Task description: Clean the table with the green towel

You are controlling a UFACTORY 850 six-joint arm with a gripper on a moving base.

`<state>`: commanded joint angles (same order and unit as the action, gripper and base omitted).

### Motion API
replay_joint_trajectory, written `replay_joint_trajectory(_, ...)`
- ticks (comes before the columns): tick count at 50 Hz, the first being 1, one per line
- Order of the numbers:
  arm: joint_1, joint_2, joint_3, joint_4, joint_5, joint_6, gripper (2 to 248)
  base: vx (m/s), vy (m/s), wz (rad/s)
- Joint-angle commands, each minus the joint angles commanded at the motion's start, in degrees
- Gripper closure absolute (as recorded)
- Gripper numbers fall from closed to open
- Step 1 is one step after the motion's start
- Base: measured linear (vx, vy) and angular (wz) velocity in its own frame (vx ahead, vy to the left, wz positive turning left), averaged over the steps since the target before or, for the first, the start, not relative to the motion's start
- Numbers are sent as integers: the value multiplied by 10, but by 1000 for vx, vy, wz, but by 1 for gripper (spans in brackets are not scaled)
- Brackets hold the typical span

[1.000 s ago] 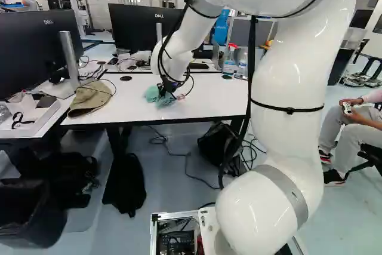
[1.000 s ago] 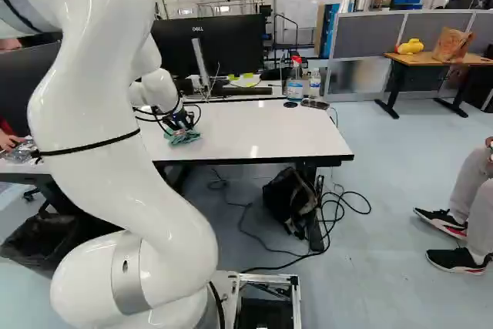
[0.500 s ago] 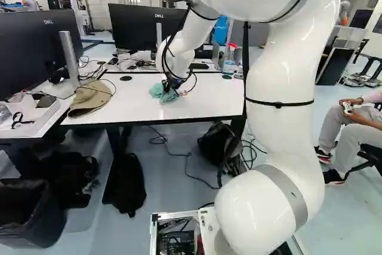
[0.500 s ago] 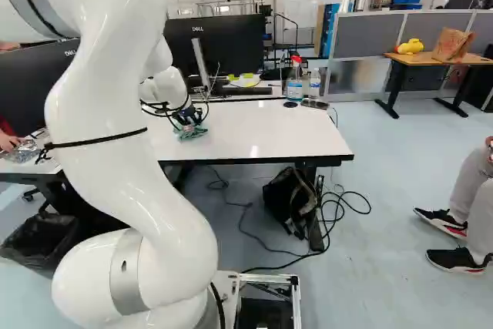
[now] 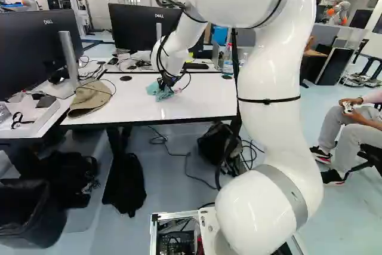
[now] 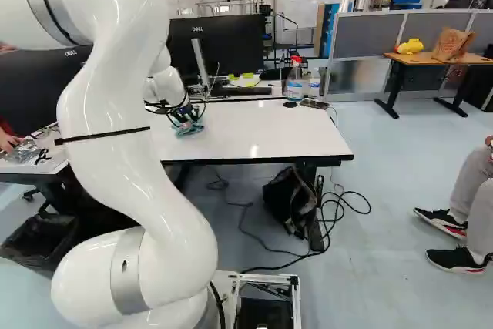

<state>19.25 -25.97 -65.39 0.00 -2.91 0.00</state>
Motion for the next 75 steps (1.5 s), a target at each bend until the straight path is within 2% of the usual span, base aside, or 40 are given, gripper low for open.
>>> replay_joint_trajectory(15,24,2,3,0,0,0,199,0,0,0)
replay_joint_trajectory(44,62,49,63,0,0,0,199,0,0,0)
replay_joint_trajectory(60,66,87,111,0,0,0,199,0,0,0)
replay_joint_trajectory(75,51,118,148,0,0,0,199,0,0,0)
